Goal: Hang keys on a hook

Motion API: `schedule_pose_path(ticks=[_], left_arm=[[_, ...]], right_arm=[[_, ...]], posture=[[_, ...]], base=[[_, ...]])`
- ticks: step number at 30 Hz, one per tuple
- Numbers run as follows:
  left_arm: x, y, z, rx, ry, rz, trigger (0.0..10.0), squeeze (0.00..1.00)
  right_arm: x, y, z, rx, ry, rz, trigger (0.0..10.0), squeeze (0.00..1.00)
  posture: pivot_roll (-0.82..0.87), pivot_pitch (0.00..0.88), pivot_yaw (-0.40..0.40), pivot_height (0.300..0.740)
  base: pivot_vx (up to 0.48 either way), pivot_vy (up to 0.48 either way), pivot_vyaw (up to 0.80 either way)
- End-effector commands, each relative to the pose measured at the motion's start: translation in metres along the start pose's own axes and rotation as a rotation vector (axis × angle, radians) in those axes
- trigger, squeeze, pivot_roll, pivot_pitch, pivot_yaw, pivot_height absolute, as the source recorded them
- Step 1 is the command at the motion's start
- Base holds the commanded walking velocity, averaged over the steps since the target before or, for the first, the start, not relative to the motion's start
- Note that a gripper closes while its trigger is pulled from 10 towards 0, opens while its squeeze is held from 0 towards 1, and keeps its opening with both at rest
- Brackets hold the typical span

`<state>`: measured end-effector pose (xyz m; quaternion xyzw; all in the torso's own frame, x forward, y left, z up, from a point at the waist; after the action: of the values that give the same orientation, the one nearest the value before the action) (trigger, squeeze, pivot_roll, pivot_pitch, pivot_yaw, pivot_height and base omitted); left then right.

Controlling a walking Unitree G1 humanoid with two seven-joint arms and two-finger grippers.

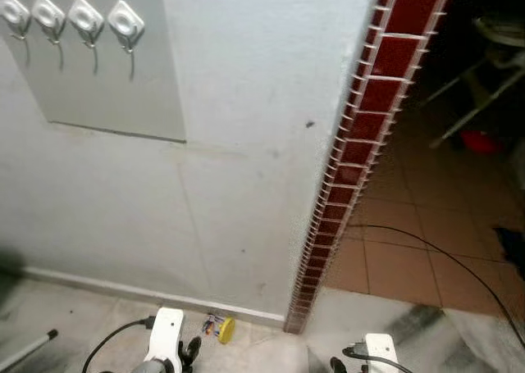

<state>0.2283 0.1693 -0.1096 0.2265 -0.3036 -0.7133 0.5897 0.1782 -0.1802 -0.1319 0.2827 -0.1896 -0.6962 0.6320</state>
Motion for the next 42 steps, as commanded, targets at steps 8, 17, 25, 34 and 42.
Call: schedule_pose_path(ticks=[8,17,25,34,42], left_arm=[[0.003,-0.006,0.001,-0.013,-0.004,0.006,10.0,0.0],[0.003,-0.005,0.001,-0.007,-0.002,0.01,10.0,0.0],[0.001,-0.002,0.001,0.003,0.0,0.021,10.0,0.0],[-0.002,0.001,0.001,0.018,0.003,0.025,10.0,0.0],[-0.002,0.004,0.0,0.025,0.0,0.028,10.0,0.0]], right_arm=[[0.004,0.001,0.0,-0.01,0.003,0.018,10.0,0.0],[0.003,0.003,0.0,-0.008,0.008,0.023,10.0,0.0],[0.004,0.001,0.0,-0.01,0.008,0.015,10.0,0.0],[0.001,-0.001,0.0,-0.026,0.023,0.071,10.0,0.0],[-0.002,0.0,0.0,-0.021,0.035,0.066,10.0,0.0]], posture=[[-0.13,0.0,-0.022,0.724],[-0.13,0.0,-0.027,0.724],[-0.13,0.0,-0.026,0.724],[-0.13,0.0,-0.022,0.724],[-0.13,0.0,-0.016,0.724]], base=[[-0.338,0.0,0.0],[-0.34,0.0,0.0],[-0.171,0.0,0.0],[0.0,0.0,0.0],[0.0,0.0,0.43]])
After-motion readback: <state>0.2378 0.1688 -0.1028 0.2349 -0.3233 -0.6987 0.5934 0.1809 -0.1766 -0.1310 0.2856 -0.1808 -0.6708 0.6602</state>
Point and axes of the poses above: a point about 5 cm out from each wrist's last joint towards the gripper, its own z axis pointing back from the gripper into the wrist, its own y axis along the axis of the wrist's last joint, x = y × z, the point moved 5 cm from there along -z, pointing out of the wrist towards the gripper, and after that the axes turned 4 degrees about -z, right-handed, at the moved point
